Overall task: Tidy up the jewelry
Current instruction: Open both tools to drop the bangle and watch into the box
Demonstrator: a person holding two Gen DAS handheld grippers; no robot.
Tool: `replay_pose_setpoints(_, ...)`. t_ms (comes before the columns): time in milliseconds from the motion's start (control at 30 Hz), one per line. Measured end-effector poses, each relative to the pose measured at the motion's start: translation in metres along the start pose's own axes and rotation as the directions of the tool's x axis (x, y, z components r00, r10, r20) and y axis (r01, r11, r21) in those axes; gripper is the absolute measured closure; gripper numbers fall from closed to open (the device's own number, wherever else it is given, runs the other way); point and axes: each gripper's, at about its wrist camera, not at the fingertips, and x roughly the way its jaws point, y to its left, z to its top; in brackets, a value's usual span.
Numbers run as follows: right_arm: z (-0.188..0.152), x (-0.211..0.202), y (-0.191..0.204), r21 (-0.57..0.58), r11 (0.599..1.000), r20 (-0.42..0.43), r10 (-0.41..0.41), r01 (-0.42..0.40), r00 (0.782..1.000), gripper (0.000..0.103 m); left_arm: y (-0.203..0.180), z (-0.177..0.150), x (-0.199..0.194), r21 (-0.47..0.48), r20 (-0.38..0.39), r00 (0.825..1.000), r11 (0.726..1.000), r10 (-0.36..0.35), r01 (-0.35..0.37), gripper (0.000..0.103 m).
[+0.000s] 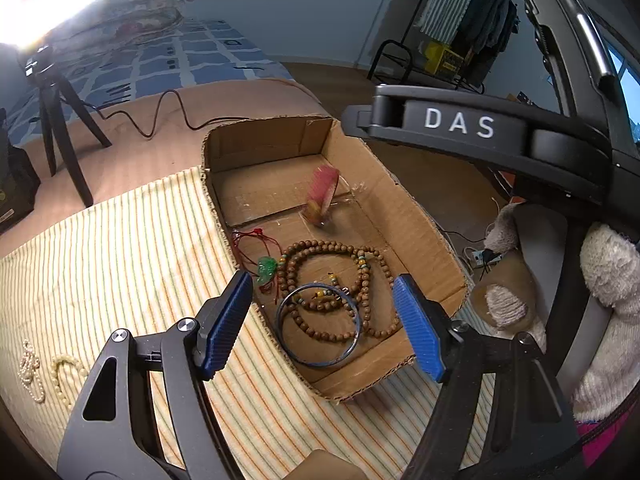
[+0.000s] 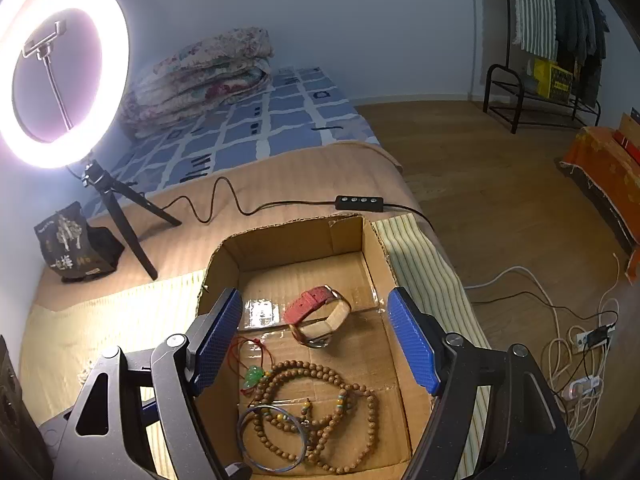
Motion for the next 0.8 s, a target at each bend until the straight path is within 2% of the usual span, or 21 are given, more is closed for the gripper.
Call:
replay_pose_setpoints(333, -0.005, -0.016, 0.010, -0.010, 1.000, 0.019, 0.009, -0.009, 1.000, 0.028, 0.012, -0.006, -0.028, -0.006, 0.021, 0.999, 1.000, 0.025, -0.025, 0.028)
replay_pose_setpoints(800, -0.021, -0.061, 0.052, -0.044, 0.997, 0.065, 0.064, -0.061, 0.996, 0.028, 0.060, -0.024, -0.099, -0.046, 0.085, 0.993, 0.996, 0.084, -0.080, 0.028)
